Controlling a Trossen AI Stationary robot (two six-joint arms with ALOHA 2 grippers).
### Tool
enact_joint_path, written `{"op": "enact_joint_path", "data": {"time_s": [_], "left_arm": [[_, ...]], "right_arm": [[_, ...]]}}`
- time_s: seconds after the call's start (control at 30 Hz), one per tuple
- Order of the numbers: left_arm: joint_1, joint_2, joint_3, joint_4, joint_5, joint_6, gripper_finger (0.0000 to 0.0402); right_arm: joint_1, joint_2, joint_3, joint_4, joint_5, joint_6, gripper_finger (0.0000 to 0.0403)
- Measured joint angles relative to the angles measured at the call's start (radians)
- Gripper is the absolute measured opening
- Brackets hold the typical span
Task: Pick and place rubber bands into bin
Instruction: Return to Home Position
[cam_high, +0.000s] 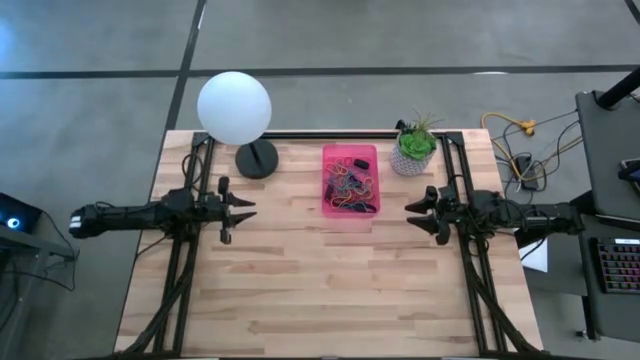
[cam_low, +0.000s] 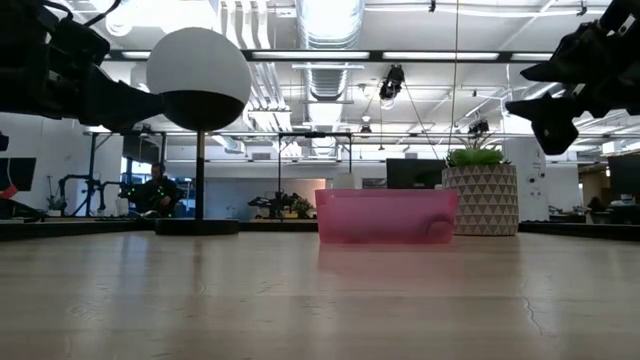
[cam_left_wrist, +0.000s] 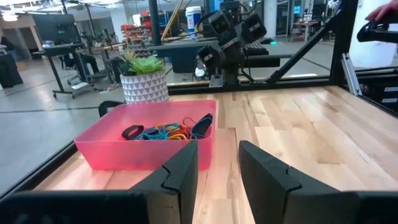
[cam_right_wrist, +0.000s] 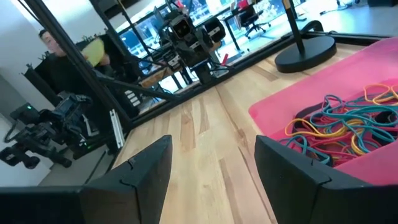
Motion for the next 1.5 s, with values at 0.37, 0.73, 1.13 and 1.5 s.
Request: {"op": "enact_joint_path", "data": {"time_s": [0.37,0.73,1.13,1.5], "left_arm": [[0.000,0.024,0.000,0.001,0.000,0.000,0.0101],[0.000,0.024,0.000,0.001,0.000,0.000,0.0101],[0.000,0.022,0.000,0.002,0.000,0.000,0.0101],[0.000,0.022,0.000,0.001,0.000,0.000,0.0101]], "right_arm": [[0.004,-0.024,-0.004,0.057,0.003,-0.360,0.0215],[0.087,-0.023,-0.033,0.112,0.149,-0.728,0.0215],[0.099,-0.023,-0.033,0.111,0.100,-0.661,0.0215],[0.098,-0.008,-0.033,0.111,0.099,-0.669,0.0215]]}}
